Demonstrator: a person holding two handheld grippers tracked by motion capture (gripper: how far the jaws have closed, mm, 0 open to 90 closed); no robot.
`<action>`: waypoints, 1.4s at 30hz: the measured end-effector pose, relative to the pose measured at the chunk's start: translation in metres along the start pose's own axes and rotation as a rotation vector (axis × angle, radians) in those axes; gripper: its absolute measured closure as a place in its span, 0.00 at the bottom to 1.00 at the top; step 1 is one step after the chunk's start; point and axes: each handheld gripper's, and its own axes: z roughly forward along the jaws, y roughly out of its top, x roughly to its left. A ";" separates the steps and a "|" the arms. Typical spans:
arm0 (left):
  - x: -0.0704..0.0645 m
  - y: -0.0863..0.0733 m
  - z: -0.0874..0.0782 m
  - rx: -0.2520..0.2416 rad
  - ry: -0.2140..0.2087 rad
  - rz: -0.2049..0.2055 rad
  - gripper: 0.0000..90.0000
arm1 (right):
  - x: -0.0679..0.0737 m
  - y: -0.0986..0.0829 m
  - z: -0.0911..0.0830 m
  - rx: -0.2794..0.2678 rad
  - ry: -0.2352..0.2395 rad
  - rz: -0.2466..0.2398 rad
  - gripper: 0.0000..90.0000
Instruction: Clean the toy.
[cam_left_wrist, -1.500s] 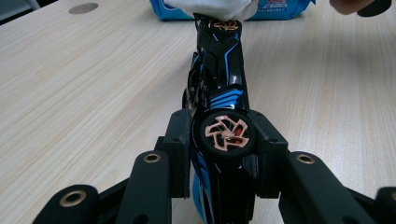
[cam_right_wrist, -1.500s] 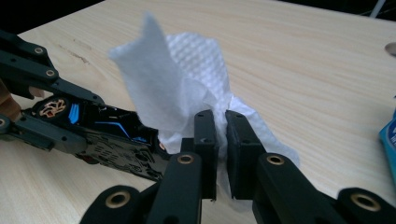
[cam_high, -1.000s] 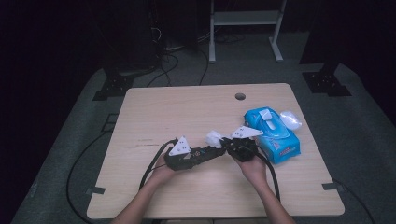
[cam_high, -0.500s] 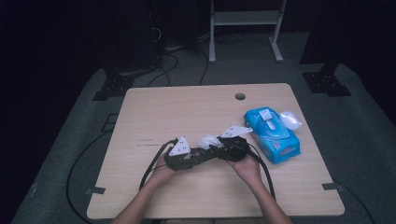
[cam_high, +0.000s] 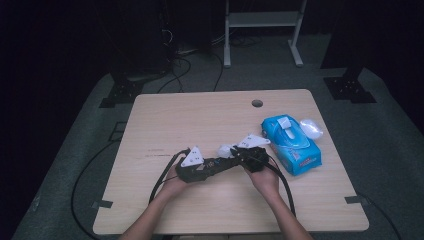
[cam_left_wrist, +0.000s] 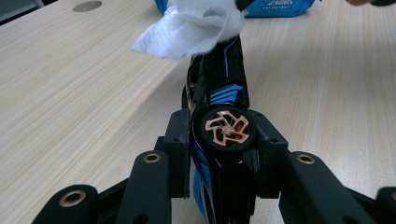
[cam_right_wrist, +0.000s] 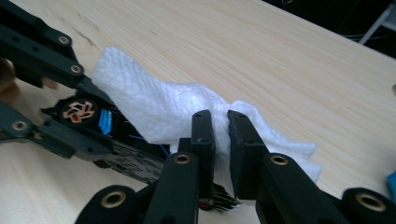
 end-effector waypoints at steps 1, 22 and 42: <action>0.000 0.000 0.000 0.000 0.000 -0.003 0.72 | 0.002 -0.001 0.000 -0.005 0.009 0.004 0.90; 0.001 -0.001 0.000 0.000 0.000 -0.015 0.72 | 0.040 0.006 0.011 -0.043 0.211 -0.005 0.90; 0.000 -0.001 -0.001 0.011 0.005 -0.006 0.72 | -0.025 -0.024 -0.017 -0.033 0.005 0.101 0.90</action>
